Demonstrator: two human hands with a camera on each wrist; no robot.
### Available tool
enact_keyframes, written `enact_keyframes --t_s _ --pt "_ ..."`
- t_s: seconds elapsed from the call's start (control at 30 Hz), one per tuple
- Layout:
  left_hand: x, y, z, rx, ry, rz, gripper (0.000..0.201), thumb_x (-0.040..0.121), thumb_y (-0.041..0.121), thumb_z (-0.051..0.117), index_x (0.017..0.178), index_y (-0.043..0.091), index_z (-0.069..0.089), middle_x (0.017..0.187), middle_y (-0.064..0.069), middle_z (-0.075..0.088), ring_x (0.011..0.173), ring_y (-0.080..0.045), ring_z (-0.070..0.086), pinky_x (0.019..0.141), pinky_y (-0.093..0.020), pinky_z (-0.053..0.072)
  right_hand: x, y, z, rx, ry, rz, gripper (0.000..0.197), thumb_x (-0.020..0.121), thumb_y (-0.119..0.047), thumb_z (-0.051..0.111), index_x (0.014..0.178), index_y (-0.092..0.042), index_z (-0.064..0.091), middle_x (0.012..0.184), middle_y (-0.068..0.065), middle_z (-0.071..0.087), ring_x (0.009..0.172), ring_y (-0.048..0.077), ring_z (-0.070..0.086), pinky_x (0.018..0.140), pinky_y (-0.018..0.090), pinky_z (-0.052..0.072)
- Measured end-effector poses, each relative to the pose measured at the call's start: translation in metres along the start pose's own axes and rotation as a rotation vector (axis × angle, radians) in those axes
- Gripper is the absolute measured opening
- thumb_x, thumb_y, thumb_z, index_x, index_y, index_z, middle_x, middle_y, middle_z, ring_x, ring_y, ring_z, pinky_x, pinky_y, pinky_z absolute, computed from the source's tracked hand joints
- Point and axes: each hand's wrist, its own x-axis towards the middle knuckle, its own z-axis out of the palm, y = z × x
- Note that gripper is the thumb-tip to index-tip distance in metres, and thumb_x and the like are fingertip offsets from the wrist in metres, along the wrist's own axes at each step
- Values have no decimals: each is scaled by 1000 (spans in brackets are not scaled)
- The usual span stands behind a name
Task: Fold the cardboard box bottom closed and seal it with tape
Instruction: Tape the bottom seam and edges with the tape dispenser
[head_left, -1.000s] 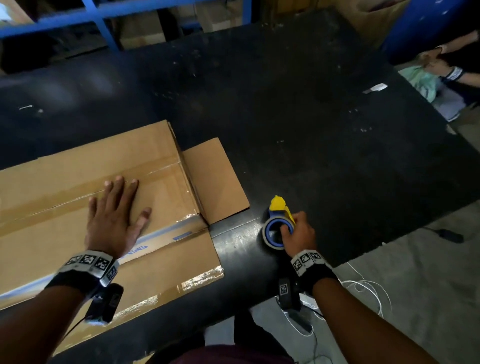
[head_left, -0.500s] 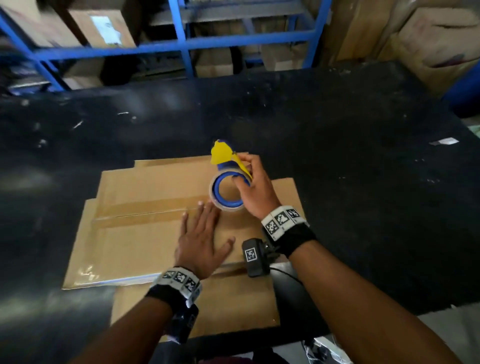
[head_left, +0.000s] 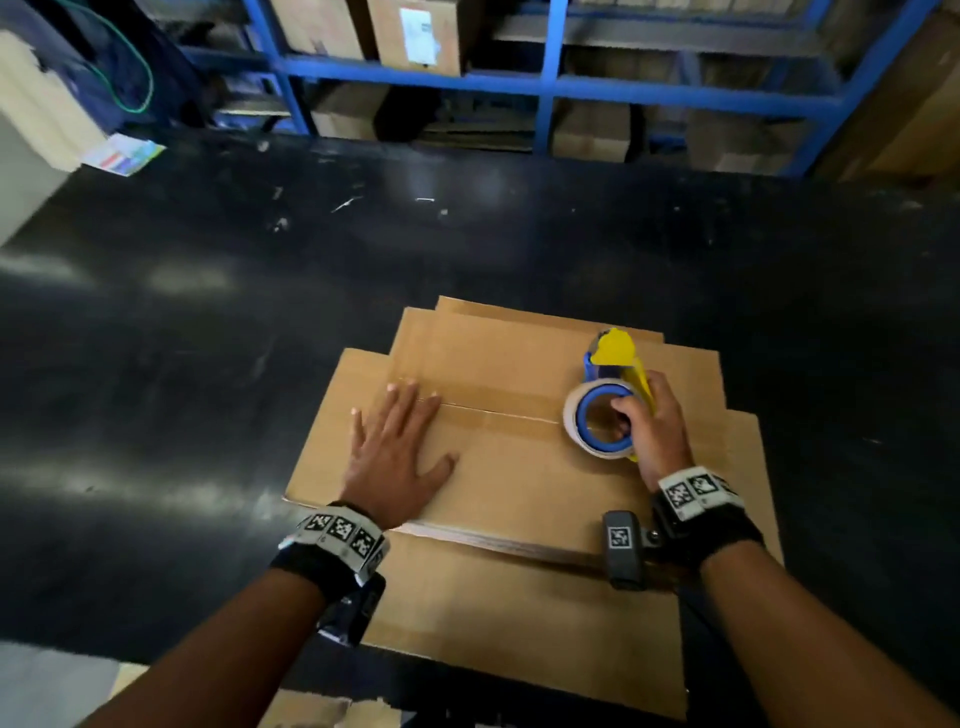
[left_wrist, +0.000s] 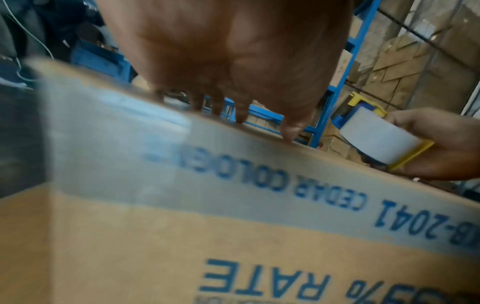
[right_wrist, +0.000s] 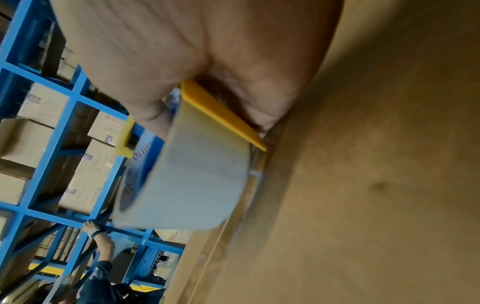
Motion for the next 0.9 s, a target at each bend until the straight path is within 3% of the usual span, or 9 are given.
enact_keyframes --t_s 0.13,0.23,0.33,0.43,0.53,0.6,0.7,0.8,0.9 --pt "-6 -10 2 5 6 33 80 94 75 27 163 36 21 174 6 8 161 -20 6 122 -60 24 -3 -21 26 -1 -99 -17 41 68 -18 60 109 -13 57 91 3 65 81 18 63 74 33 52" --pt "-10 -3 9 -39 7 1 79 95 77 29 162 37 21 174 7 7 161 -19 4 123 -56 22 -2 -46 61 -60 -231 -154 47 65 -16 70 110 -18 56 100 2 68 89 13 67 78 29 54" --pt "-12 -1 5 -115 18 -11 84 91 80 35 161 36 25 173 9 11 160 -16 5 122 -51 19 -2 -67 101 -168 -370 -296 54 62 -21 78 110 -28 55 107 1 67 97 18 67 80 34 55" --pt "-10 -9 -4 -332 19 -20 91 84 74 56 158 28 29 167 7 31 156 -16 23 123 -47 26 -9 -75 135 -283 -478 -415 59 59 -25 80 111 -25 53 98 -1 66 87 18 66 73 37 55" --pt "-11 -29 -16 -736 94 -51 69 83 38 68 143 20 41 138 13 61 129 -8 58 107 -43 46 -12 -70 151 -400 -542 -498 66 59 -31 87 113 -25 51 99 -7 65 83 13 66 67 35 54" --pt "-5 -45 -25 -884 174 -138 53 85 18 63 134 17 44 121 21 71 118 -4 66 104 -38 50 -9 -66 152 -443 -562 -506 69 59 -27 90 115 -27 50 99 -11 62 82 10 65 64 32 53" --pt "16 -59 -41 -1118 236 -243 37 94 -1 57 125 16 46 105 11 78 103 -12 74 95 -35 56 -5 -64 151 -459 -596 -498 67 62 -25 89 116 -26 50 97 -13 60 79 9 64 60 21 49" --pt "36 -62 -59 -1308 224 -302 27 104 -1 46 129 10 50 102 -7 80 92 -20 76 81 -31 58 -3 -63 149 -449 -613 -485 64 62 -25 88 115 -27 52 99 -14 61 82 11 65 63 26 53" --pt "46 -58 -72 -1479 145 -344 21 106 11 51 125 13 58 91 -7 79 79 -16 74 73 -28 58 -2 -61 148 -449 -625 -461 63 62 -25 86 115 -28 52 100 -13 63 83 13 66 64 30 55"
